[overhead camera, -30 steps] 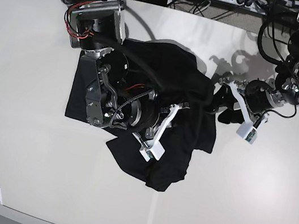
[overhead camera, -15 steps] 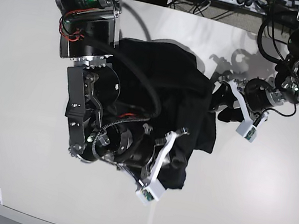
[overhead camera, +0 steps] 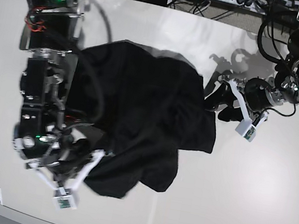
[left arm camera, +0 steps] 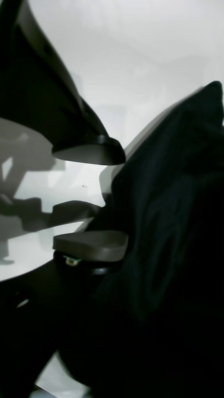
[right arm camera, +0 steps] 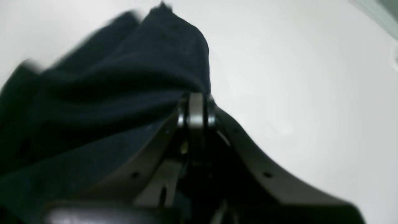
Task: Layout the t-shirt on the table in an organized manner, then fold the t-shirt properly
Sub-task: 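Pull the t-shirt apart with the right gripper, spreading it out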
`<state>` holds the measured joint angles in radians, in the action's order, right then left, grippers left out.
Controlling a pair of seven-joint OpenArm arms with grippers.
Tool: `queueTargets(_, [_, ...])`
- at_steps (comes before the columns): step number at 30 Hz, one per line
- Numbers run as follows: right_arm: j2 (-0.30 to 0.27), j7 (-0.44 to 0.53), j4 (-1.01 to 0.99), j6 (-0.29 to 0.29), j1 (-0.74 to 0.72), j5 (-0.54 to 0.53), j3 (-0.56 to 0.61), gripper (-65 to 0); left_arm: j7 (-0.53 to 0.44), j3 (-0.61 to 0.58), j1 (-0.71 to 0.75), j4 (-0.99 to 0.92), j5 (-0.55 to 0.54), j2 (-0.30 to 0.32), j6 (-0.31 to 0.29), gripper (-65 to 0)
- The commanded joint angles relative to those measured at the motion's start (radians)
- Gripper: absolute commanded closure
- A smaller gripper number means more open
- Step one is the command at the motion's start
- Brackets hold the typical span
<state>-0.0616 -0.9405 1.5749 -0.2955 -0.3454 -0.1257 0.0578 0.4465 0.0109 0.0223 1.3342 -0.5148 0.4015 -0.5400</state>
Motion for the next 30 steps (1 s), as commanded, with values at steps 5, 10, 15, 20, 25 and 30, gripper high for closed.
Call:
queueTargets(5, [-0.077, 0.026, 0.061, 0.071, -0.004, 0.004, -0.177, 0.0, -0.020, 0.005, -0.011, 0.016, -0.013, 0.011, -0.009, -34.7])
queueTargets(10, [-0.097, -0.005, 0.060, 0.084, 0.072, 0.063, -0.309, 0.0, -0.020, 0.005, -0.011, 0.016, -0.014, 0.011, -0.009, -34.7])
queueTargets(15, [-0.125, -0.003, 0.059, 0.148, 0.138, 0.127, -0.338, 0.0, -0.020, 0.005, -0.011, 0.016, -0.014, 0.011, -0.009, -34.7])
queueTargets(20, [-0.148, -0.014, 0.060, 0.130, 0.130, 0.070, -0.340, -24.4, -0.019, 0.005, -0.008, 0.016, -0.015, 0.011, -0.010, -34.7])
queueTargets(25, [-0.175, -0.014, 0.068, 0.041, 0.129, -0.055, -0.340, -32.4, -0.003, 0.003, 0.007, 0.016, -0.055, 0.011, -0.053, -34.7])
queueTargets(30, [-0.191, -0.014, 0.068, -0.014, 0.132, -0.117, -0.340, -32.3, 0.003, 0.002, 0.010, 0.016, -0.095, -0.026, -0.102, -34.7])
